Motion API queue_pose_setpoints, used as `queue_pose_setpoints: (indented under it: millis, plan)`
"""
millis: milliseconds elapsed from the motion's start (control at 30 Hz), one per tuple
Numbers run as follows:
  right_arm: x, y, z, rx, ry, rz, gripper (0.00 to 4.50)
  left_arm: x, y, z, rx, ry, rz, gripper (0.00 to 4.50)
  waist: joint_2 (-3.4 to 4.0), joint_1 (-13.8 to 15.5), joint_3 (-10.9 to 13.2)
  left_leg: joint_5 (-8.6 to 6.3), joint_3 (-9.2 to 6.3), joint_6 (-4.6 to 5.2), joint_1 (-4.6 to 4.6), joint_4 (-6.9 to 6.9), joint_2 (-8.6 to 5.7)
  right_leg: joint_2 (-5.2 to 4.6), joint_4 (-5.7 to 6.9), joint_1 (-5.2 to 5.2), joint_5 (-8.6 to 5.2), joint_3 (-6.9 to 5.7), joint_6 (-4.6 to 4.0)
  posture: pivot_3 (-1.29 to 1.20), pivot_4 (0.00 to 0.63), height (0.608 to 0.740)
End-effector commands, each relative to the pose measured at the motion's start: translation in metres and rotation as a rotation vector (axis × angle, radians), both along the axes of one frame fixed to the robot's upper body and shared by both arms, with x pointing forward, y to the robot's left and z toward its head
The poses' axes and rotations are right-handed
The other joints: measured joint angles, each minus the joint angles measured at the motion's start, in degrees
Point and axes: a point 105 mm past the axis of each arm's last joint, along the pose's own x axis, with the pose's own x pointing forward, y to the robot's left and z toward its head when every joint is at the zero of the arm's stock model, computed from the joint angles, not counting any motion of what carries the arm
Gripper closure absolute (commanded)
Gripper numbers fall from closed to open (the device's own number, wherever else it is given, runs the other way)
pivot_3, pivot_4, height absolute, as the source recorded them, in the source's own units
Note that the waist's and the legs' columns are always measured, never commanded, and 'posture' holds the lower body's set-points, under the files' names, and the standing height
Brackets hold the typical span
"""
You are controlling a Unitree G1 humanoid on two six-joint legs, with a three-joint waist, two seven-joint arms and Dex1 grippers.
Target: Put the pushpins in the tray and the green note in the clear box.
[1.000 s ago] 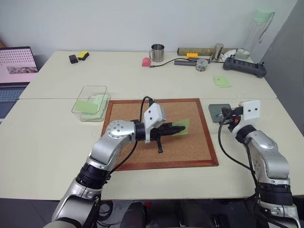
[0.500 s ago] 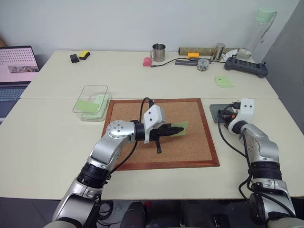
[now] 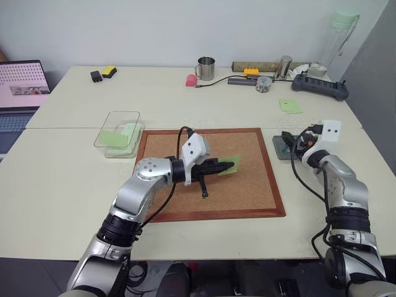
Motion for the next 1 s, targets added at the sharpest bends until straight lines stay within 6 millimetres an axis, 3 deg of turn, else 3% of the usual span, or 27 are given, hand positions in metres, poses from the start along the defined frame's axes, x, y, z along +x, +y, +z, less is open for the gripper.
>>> queue_pose_setpoints:
  millis: [33, 200, 367, 600, 833, 1000]
  plan:
    - [-0.018, 0.009, 0.031, -0.008, -0.105, 0.123, 0.68, 0.01, 0.012, 0.024, -0.07, -0.03, 0.068, 4.5, 0.0, 0.0, 0.0, 0.0, -0.03, 0.0, -0.01, 0.0, 0.0, 0.0, -0.01, 0.0, 0.0, 0.0, 0.0, 0.0, 0.15, 0.74]
    - [-0.058, 0.057, 0.042, -0.147, -0.172, 0.43, 0.68, 0.051, 0.053, 0.034, -0.133, -0.057, 0.392, 4.5, 0.0, 0.1, 0.0, 0.0, -0.06, 0.0, -0.03, 0.0, -0.01, 0.0, -0.02, 0.0, 0.0, -0.04, 0.01, 0.0, 0.15, 0.74]
    - [-0.095, 0.106, 0.059, -0.181, -0.263, 0.645, 0.68, 0.097, 0.129, 0.047, -0.213, -0.107, 0.872, 4.5, 0.0, -0.2, 0.0, 0.0, -0.08, 0.0, 0.02, 0.02, 0.04, 0.03, 0.02, 0.0, 0.0, -0.08, 0.02, 0.0, 0.15, 0.74]
    - [-0.112, 0.141, 0.082, -0.16, -0.335, 0.748, 0.68, 0.114, 0.205, 0.039, -0.191, -0.128, 1.276, 4.5, -0.02, 0.2, 0.0, 0.0, -0.08, -0.01, -0.02, 0.04, -0.04, -0.08, -0.03, 0.0, 0.02, -0.19, 0.07, 0.0, 0.15, 0.74]
    - [-0.111, 0.144, 0.084, -0.158, -0.332, 0.754, 0.68, 0.115, 0.227, 0.021, -0.162, -0.086, 1.401, 4.5, -0.03, 0.5, 0.0, 0.0, -0.2, -0.02, -0.14, 0.04, -0.04, -0.13, -0.08, -0.04, 0.04, -0.28, 0.09, 0.0, 0.15, 0.74]
    - [-0.111, 0.143, 0.083, -0.159, -0.328, 0.751, 0.63, 0.114, 0.232, 0.02, -0.198, -0.062, 1.425, 3.68, -0.03, 0.3, 0.0, 0.0, -0.17, -0.02, -0.11, 0.04, -0.05, -0.12, -0.04, -0.04, 0.04, -0.28, 0.08, 0.0, 0.15, 0.74]
